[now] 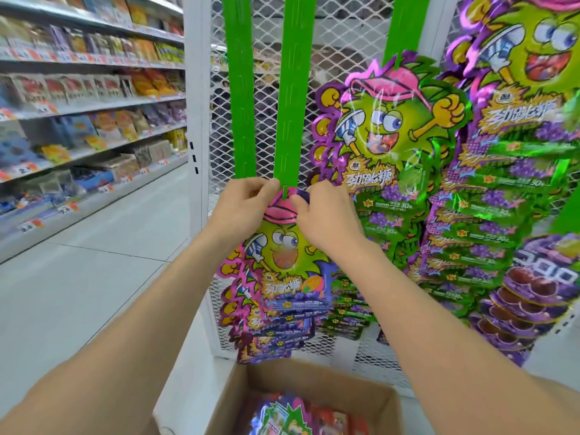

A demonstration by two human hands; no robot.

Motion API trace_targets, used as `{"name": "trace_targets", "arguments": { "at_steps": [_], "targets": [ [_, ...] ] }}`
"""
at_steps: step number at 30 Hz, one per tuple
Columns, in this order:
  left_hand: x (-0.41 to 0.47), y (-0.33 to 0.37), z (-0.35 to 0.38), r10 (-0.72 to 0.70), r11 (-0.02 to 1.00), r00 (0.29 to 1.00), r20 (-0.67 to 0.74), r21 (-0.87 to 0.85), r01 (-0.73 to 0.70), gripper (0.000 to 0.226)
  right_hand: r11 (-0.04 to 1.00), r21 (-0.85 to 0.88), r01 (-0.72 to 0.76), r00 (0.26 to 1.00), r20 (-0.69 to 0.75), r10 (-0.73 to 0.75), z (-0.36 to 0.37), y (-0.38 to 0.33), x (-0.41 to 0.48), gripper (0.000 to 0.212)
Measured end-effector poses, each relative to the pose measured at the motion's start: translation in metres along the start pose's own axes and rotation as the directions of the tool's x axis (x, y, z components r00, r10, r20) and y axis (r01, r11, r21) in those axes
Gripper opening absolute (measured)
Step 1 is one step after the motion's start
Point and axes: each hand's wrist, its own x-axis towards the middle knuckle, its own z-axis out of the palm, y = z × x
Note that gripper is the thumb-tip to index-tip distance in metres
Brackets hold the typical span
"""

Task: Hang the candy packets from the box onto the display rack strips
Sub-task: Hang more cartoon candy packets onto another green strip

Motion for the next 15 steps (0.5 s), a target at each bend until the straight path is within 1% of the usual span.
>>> {"name": "trace_targets", "arguments": {
  "at_steps": [2, 3, 4, 5, 6, 7, 8, 9, 10, 11, 12, 13, 14, 15],
  "targets": [
    [-0.003, -0.012, 0.005, 0.121, 0.984, 0.988, -0.095, 0.141, -0.107, 0.024, 0.993, -0.111, 0.047, 0.994, -0.094, -0.058, 0.0, 0.001, -0.008, 0.038],
    [-0.008, -0.016, 0.009, 0.192, 0.959, 0.969, -0.155, 0.241, -0.151, 0.02, 0.982, -0.169, 0.085, 0.979, -0.168, -0.114, -0.001, 0.003, -0.016, 0.033],
    [-0.015, -0.022, 0.015, 0.253, 0.925, 0.945, -0.209, 0.339, -0.173, 0.029, 0.969, -0.207, 0.132, 0.953, -0.242, -0.182, -0.001, 0.005, -0.024, 0.027],
    [-0.025, -0.026, 0.02, 0.315, 0.89, 0.912, -0.262, 0.416, -0.187, 0.035, 0.96, -0.214, 0.182, 0.924, -0.296, -0.242, 0.0, 0.009, -0.035, 0.025],
    [-0.034, -0.032, 0.026, 0.372, 0.866, 0.873, -0.314, 0.457, -0.205, 0.035, 0.954, -0.19, 0.231, 0.902, -0.326, -0.284, 0.004, 0.015, -0.047, 0.027],
    [-0.046, -0.039, 0.032, 0.419, 0.849, 0.843, -0.337, 0.473, -0.233, 0.029, 0.953, -0.135, 0.27, 0.898, -0.321, -0.3, 0.011, 0.023, -0.061, 0.027],
    [-0.058, -0.049, 0.04, 0.442, 0.843, 0.834, -0.329, 0.471, -0.261, 0.02, 0.956, -0.066, 0.287, 0.917, -0.27, -0.294, 0.023, 0.033, -0.075, 0.023],
    [-0.071, -0.063, 0.05, 0.43, 0.851, 0.858, -0.281, 0.445, -0.28, 0.012, 0.964, -0.011, 0.264, 0.949, -0.174, -0.262, 0.036, 0.045, -0.089, 0.018],
    [-0.084, -0.077, 0.062, 0.372, 0.874, 0.908, -0.192, 0.402, -0.274, 0.008, 0.98, 0.022, 0.198, 0.979, -0.041, -0.197, 0.052, 0.059, -0.103, 0.015],
    [-0.097, -0.092, 0.077, 0.267, 0.901, 0.96, -0.078, 0.374, -0.22, 0.007, 0.994, 0.026, 0.102, 0.989, 0.109, -0.104, 0.069, 0.075, -0.116, 0.014],
    [-0.11, -0.11, 0.092, 0.128, 0.916, 0.991, 0.044, 0.378, -0.135, 0.007, 1.0, 0.01, 0.004, 0.968, 0.252, -0.007, 0.085, 0.091, -0.13, 0.015],
    [-0.123, -0.134, 0.11, -0.032, 0.907, 0.985, 0.172, 0.418, -0.043, 0.008, 0.997, -0.024, -0.07, 0.926, 0.371, 0.074, 0.102, 0.109, -0.142, 0.015],
    [-0.135, -0.157, 0.126, -0.182, 0.876, 0.938, 0.293, 0.483, 0.019, 0.01, 0.993, -0.058, -0.108, 0.883, 0.453, 0.122, 0.116, 0.125, -0.153, 0.015],
    [-0.149, -0.179, 0.142, -0.307, 0.834, 0.864, 0.399, 0.551, 0.042, 0.015, 0.988, -0.093, -0.123, 0.843, 0.516, 0.153, 0.131, 0.142, -0.164, 0.016]
  ]
}}
